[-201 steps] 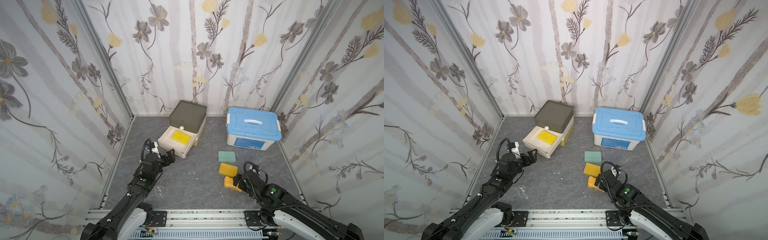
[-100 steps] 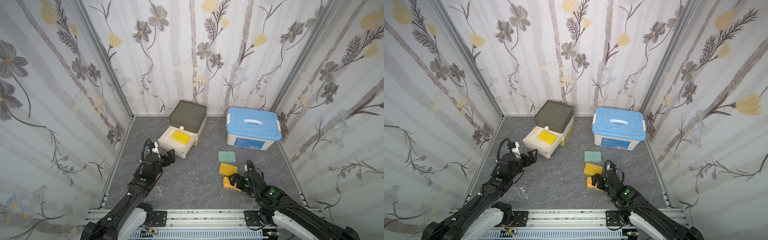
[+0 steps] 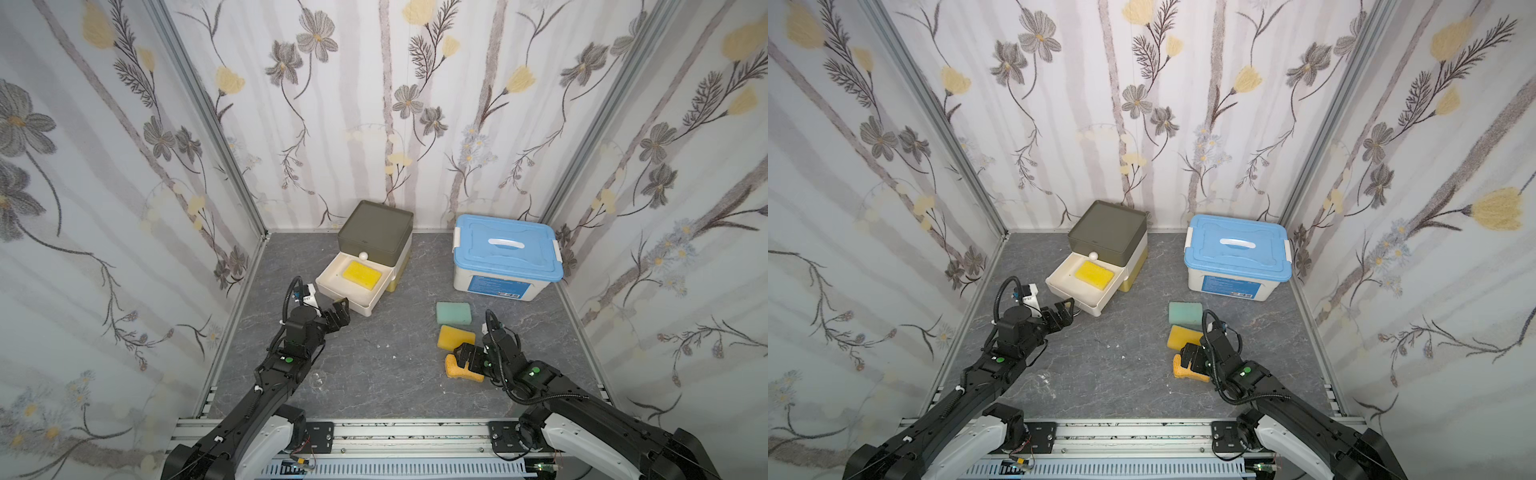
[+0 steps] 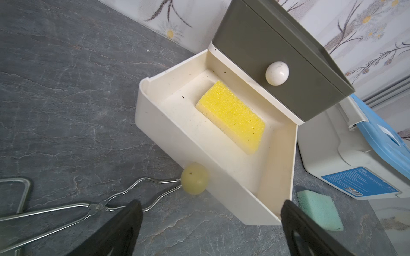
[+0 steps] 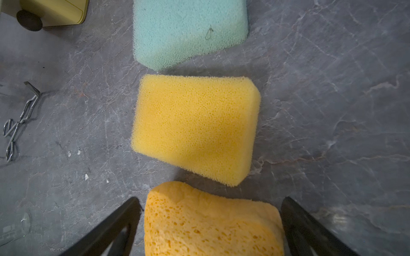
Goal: Take the sponge out of the drawer
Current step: Adjust the sponge at the center of the board.
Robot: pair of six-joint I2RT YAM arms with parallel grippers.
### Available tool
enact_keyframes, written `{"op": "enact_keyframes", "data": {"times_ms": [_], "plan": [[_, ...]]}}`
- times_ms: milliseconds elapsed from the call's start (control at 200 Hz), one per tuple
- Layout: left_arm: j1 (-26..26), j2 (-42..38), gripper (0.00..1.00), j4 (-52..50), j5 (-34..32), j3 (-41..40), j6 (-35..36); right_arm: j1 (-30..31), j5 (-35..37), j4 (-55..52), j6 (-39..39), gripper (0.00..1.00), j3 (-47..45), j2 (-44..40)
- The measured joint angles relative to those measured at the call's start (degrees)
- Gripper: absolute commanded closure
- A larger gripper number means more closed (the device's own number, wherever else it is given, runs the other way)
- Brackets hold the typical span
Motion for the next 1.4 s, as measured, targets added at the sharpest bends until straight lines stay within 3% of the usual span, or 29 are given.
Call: {"op": "enact_keyframes", "data": {"times_ms": [430, 859, 1119, 1399], "plan": [[0.0, 0.0, 0.0, 0.0, -0.02, 0.02, 0.0, -0.04, -3.15, 2.43, -0.52, 0.0, 1.07, 5.42], [0.0, 0.17, 0.0, 0.0, -0.2, 0.11, 0.02, -0.04, 3.56, -5.51, -1.68, 0.0, 7.37, -6.64], [0.0, -0.83, 0.0, -0.42, -0.22, 0.11, 0.02, 0.33, 5.31, -2.84, -7.78, 0.02, 19.12, 5.55], [0.0, -1.9, 0.0, -1.73, -0.13, 0.72, 0.0, 4.74, 3.08, 4.11, -15.06, 0.02, 33.24, 20.76]]}}
